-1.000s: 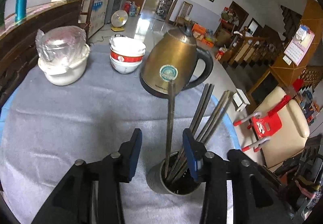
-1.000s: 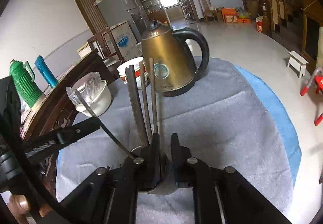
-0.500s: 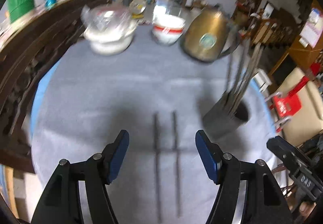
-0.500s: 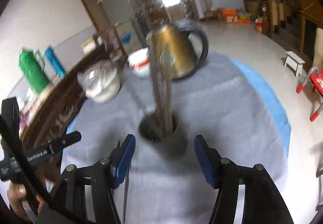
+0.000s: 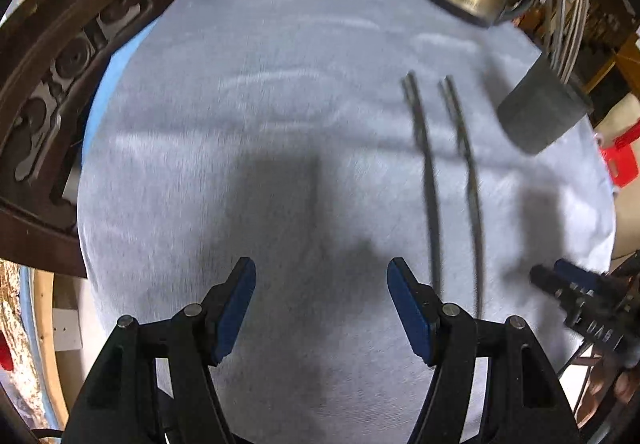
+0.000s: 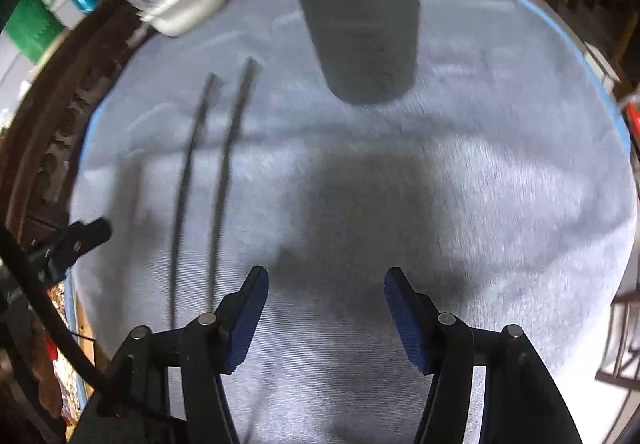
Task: Organize utensils
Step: 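Move both open tools back over the last two chopsticks on the cloth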
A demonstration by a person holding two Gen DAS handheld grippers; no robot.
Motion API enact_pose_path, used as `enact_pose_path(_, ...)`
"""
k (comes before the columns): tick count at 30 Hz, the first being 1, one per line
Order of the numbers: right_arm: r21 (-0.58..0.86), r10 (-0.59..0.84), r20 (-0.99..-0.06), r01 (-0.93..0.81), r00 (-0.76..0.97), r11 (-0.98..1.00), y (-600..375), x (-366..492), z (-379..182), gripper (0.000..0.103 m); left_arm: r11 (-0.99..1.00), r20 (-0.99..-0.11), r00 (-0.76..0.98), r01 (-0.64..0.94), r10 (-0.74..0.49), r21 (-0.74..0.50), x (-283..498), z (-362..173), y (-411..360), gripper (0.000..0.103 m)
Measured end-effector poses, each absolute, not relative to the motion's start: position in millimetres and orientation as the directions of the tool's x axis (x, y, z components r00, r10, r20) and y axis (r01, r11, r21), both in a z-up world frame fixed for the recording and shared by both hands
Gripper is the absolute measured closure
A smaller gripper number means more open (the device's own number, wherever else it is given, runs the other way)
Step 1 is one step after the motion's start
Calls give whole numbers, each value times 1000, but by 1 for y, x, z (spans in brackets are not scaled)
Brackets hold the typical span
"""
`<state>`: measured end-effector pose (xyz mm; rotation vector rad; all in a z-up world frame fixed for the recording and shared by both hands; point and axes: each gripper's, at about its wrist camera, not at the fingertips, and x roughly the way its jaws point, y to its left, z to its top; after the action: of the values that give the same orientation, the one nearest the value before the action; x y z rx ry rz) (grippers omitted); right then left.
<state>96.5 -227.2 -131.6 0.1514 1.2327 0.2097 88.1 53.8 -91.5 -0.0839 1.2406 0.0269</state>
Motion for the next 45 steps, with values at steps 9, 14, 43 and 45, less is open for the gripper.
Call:
enact_pose_path(9,174,195,-928,-92,319,980,-222,103,-131,35,997,-966,258,-70,2,-16,85,-119,55,32)
enact_pose_path(14,118,140,-938,-88,318,989,-211,113,-132,34,998,-968,252,-64,17,1,86,-122,50,26)
enact_pose_path(43,37,75,-938,-117,338,992,-198,110,-146,0,997,-973,231,-75,21,3,91,-151,67,0)
enact_pose_path(45,37,75,-937,-117,341,992,-198,108,-147,0,997,-973,231,-77,21,3,91,-152,67,0)
